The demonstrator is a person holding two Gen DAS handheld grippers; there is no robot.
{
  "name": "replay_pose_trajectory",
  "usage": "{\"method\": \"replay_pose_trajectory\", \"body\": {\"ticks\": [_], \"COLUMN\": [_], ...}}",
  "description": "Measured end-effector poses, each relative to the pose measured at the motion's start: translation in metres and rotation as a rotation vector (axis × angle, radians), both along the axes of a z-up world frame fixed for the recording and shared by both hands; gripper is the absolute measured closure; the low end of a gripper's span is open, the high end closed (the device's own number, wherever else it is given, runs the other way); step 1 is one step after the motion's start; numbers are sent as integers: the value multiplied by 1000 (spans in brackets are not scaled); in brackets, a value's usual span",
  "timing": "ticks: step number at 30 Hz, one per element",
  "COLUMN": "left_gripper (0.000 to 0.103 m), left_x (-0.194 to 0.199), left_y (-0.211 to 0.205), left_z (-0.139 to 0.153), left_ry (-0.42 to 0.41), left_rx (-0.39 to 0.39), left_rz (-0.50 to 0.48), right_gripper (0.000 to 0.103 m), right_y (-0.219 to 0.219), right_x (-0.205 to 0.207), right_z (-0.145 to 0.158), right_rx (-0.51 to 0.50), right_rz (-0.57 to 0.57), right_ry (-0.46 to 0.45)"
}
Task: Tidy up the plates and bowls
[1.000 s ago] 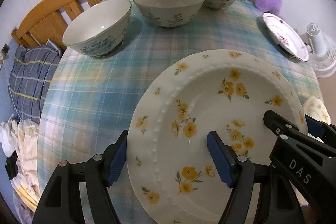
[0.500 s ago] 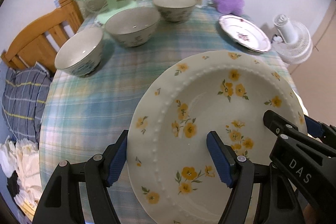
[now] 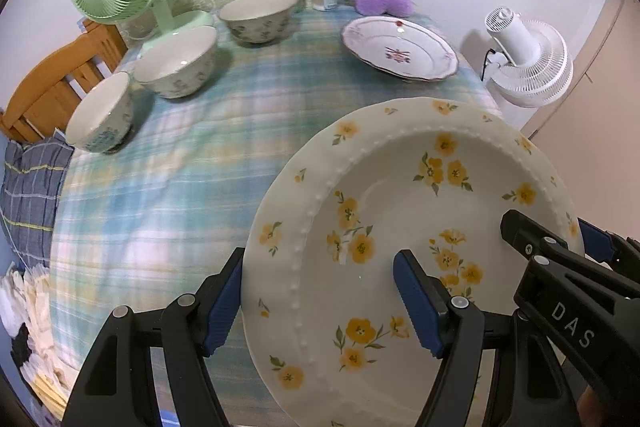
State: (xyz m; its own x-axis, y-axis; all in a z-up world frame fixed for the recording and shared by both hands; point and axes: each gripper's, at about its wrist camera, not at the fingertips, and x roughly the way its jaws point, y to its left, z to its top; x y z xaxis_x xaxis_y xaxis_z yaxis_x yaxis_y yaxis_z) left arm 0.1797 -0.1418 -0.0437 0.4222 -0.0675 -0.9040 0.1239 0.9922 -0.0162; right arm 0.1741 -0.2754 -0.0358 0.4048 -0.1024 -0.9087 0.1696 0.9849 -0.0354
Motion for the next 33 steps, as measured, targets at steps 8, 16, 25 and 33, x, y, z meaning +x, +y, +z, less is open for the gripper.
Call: {"method": "replay_pose_trajectory", "body": {"ticks": [8,16,25,33], "left_gripper": [30,30,30,28], "left_x": [1,8,15,19], "left_y": [-49,-82,-95,-98], "left_z": [-13,-35,-51,-59], "left_ry": [22,60,84,96], "left_rx": [-2,-1,13,46], "left_rz": [4,34,55,71], "right_gripper": [40,40,40,43], "right_y": [-52,-86,-98,-100], "right_x": [3,15,26,31], "right_z": [-11,-30,-47,-58], "right_rx": [-11,-19,-26,-29], "right_rz": [10,30,64,79], "right_ry": [29,66,108,134]}}
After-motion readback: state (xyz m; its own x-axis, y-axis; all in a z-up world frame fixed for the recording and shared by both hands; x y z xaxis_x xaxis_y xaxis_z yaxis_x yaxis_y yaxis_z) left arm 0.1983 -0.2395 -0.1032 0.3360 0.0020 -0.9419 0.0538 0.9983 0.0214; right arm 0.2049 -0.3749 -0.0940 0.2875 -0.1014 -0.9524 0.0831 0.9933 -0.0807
